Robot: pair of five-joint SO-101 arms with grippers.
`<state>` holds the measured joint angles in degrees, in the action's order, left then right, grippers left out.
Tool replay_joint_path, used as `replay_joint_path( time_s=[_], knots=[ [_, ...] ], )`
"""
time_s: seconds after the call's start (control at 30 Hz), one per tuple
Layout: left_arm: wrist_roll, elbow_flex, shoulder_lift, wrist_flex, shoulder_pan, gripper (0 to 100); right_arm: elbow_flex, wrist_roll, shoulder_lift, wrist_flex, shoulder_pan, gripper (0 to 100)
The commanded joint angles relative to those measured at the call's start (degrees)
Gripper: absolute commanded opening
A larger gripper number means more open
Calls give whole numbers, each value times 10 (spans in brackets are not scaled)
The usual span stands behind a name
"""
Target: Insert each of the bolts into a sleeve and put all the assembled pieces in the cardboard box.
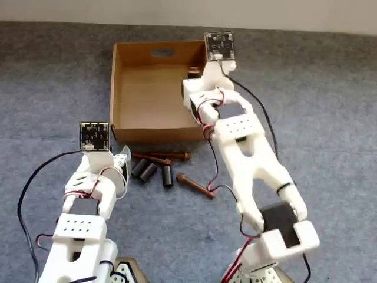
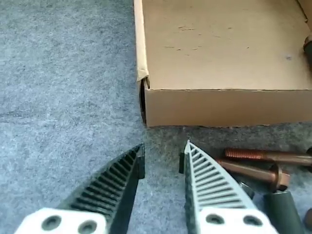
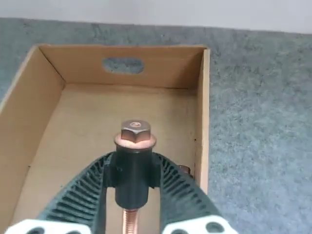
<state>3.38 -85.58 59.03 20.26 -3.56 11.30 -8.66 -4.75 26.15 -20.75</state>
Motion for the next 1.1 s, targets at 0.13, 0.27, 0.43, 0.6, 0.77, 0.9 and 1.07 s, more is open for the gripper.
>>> replay_joint_path(
  time_s=[0.13,0.27,0.43,0.6,0.77,0.9,1.07],
  knots=[
    [-5,2,-1,-11,20,140,-138,-4,-127,-15,-3,9],
    [-5,2,-1,-11,20,140,-161,5,-173,-16,-4,8],
    [-5,2,-1,-11,20,140,-164,14,-191,-13,-1,7],
    [-5,2,-1,-11,20,140,-168,14,-193,29,-4,7],
    [-5,2,-1,-11,20,140,-164,14,-194,30,-5,7],
    [-5,2,-1,-11,20,140,-164,14,-194,30,-5,7],
    [-5,2,-1,-11,20,140,-145,14,-210,31,-17,7]
  ],
)
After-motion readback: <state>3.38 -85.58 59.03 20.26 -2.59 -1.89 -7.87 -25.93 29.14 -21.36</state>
